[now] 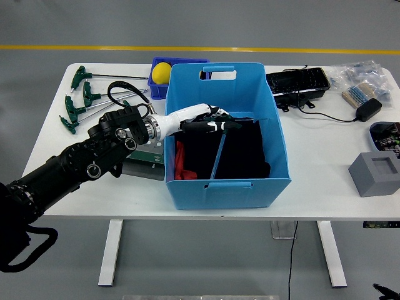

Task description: Lift tool from toolbox,place it in box,lift tool from toolbox,place it in box

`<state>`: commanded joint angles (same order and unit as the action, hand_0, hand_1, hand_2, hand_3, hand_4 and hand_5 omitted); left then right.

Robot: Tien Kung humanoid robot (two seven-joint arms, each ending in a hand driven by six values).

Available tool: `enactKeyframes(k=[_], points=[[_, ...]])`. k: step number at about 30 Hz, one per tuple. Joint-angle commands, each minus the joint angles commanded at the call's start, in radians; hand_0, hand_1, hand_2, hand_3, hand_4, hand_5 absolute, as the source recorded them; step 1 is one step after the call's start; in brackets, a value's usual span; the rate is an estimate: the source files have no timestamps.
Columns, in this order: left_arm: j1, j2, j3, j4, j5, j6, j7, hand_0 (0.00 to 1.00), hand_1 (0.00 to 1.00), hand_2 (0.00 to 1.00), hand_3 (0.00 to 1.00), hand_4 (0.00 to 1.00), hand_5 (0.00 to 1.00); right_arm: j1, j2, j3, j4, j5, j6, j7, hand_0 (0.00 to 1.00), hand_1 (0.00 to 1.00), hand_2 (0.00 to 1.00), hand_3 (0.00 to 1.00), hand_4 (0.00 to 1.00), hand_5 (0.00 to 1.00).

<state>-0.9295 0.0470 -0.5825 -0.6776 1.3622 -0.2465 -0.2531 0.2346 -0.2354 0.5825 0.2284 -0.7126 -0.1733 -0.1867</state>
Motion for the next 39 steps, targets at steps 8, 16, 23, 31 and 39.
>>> enactKeyframes(k=[8, 16, 23, 31, 39], points=[[-0.029, 0.004, 0.011, -0.072, 0.333, 0.043, -0.038, 0.998, 0.998, 0.998, 0.88, 0.998, 0.942, -0.006, 0.001, 0.001, 0.0, -0.001, -0.001, 0.0, 0.617, 0.596, 0.667, 0.542, 0.774, 0.657], [-0.055, 0.008, 0.066, -0.125, 0.662, -0.001, 0.004, 0.998, 0.998, 0.998, 0.862, 0.998, 0.958, -0.011, 0.002, 0.004, 0.0, -0.004, -0.001, -0.001, 0.617, 0.596, 0.667, 0.541, 0.775, 0.657], [-0.05, 0.015, 0.054, -0.139, 0.725, 0.045, -0.01, 0.998, 0.998, 0.998, 0.862, 0.998, 0.917, -0.01, 0.002, 0.001, 0.0, 0.001, -0.001, 0.0, 0.617, 0.596, 0.667, 0.541, 0.775, 0.657], [-0.011, 0.053, -0.087, -0.206, 0.72, 0.219, -0.058, 0.963, 0.987, 0.998, 0.853, 0.995, 0.816, -0.009, 0.002, -0.011, -0.001, 0.023, -0.002, 0.005, 0.618, 0.597, 0.667, 0.541, 0.775, 0.658], [0.073, 0.116, -0.305, -0.318, 0.593, 0.182, -0.028, 0.862, 0.861, 0.883, 0.817, 0.968, 0.803, -0.012, 0.002, -0.013, -0.003, 0.031, -0.003, 0.007, 0.617, 0.597, 0.667, 0.541, 0.775, 0.657]])
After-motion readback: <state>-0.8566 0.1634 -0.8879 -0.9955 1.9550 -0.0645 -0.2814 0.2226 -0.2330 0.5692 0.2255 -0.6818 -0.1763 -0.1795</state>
